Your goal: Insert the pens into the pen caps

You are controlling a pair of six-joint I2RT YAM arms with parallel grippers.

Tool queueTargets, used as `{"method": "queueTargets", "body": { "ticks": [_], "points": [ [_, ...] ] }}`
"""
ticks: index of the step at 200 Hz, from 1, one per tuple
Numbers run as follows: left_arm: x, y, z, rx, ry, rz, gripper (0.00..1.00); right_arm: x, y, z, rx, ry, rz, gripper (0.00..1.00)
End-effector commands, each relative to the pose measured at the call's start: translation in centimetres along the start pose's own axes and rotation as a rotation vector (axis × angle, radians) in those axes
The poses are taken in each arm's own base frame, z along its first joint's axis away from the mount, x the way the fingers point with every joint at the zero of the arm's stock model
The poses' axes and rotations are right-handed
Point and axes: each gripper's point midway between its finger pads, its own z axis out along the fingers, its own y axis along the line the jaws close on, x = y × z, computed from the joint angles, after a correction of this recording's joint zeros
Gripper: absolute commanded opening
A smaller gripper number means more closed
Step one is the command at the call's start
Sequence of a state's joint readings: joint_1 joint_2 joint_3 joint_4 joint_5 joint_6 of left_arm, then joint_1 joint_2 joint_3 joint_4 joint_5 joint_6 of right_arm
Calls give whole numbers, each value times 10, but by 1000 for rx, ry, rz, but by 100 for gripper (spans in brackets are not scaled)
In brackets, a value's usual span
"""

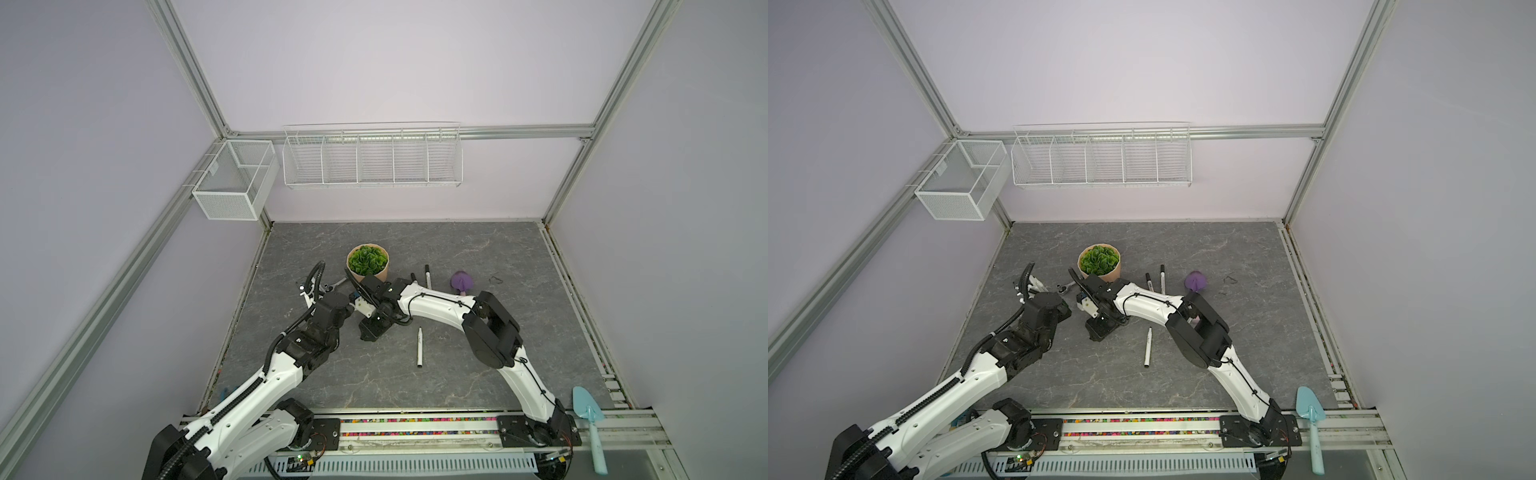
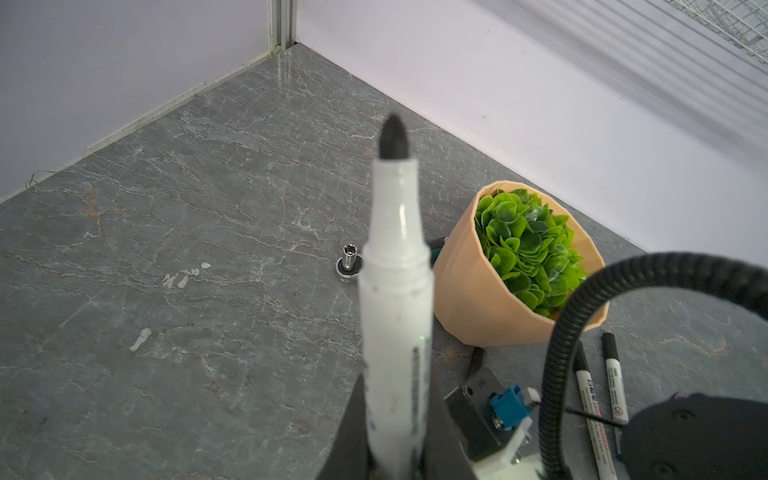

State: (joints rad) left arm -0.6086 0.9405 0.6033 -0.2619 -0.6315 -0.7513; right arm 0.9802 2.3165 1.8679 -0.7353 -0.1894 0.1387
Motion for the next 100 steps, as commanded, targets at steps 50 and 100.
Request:
{"method": "queueTargets", "body": {
  "ticks": [50, 100],
  "points": [
    [1, 8, -2, -19, -2, 5, 0, 15, -32, 19, 208, 89, 8, 50],
    [17, 25, 8, -47, 93, -13, 0, 4, -47, -6, 231, -58, 91, 49]
  ]
}}
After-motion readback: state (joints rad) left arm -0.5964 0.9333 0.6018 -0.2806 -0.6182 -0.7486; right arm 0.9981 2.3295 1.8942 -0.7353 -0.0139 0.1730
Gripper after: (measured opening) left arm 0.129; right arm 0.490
